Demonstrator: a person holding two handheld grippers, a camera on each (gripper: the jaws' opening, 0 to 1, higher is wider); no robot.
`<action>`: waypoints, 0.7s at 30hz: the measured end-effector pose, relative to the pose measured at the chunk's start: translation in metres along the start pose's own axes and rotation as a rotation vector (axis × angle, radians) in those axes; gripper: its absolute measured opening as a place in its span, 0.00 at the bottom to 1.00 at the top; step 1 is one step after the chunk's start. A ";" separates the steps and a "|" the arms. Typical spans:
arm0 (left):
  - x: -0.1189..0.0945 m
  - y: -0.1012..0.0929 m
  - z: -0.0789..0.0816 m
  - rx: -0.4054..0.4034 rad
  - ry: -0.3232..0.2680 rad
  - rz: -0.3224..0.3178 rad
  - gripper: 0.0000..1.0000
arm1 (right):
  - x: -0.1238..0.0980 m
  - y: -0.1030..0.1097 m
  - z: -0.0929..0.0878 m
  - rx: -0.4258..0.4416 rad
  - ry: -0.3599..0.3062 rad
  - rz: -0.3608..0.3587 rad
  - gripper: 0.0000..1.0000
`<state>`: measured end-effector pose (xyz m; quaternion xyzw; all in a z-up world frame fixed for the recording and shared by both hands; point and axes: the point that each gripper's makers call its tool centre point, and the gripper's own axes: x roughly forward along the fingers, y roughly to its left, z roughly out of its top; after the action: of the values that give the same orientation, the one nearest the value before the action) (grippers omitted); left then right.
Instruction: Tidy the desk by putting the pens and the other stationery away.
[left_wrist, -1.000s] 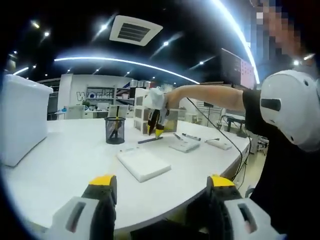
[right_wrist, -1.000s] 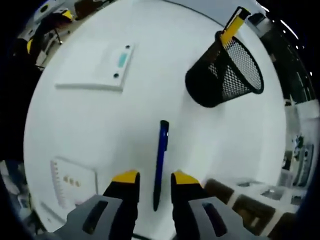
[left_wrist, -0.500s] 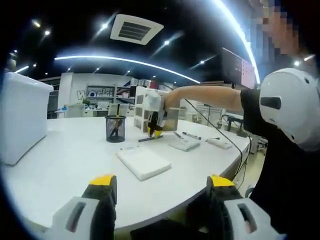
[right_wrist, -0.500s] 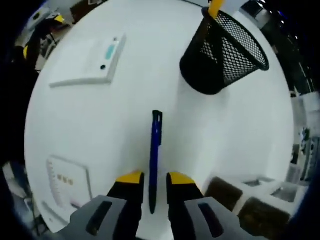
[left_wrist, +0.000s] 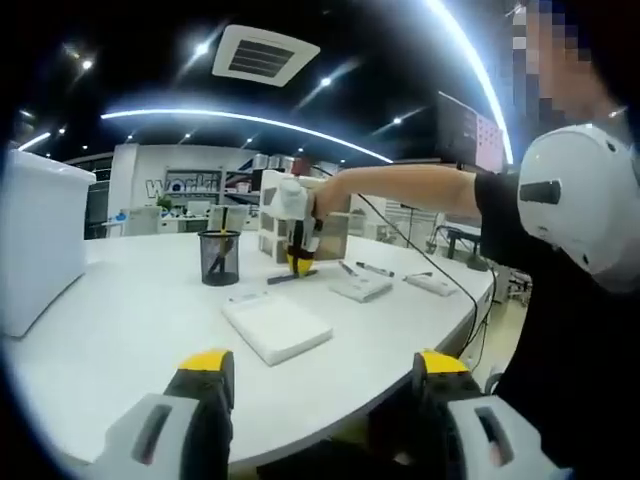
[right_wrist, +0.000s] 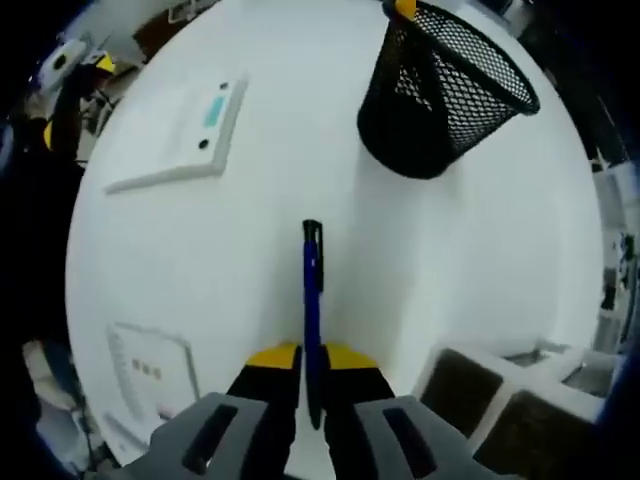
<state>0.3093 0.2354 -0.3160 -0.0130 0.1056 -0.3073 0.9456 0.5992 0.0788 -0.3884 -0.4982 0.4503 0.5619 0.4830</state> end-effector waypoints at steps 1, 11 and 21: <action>0.001 -0.002 0.000 -0.001 -0.001 -0.007 0.72 | 0.000 -0.001 0.000 0.013 -0.004 0.002 0.05; 0.005 -0.020 0.005 0.029 0.024 -0.066 0.72 | -0.001 -0.006 0.000 0.118 -0.022 0.007 0.04; 0.002 -0.030 0.009 0.039 0.032 -0.075 0.72 | -0.002 -0.006 0.000 0.200 -0.102 0.042 0.03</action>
<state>0.2952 0.2095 -0.3054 0.0061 0.1140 -0.3449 0.9317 0.6052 0.0794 -0.3862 -0.4085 0.4893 0.5488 0.5409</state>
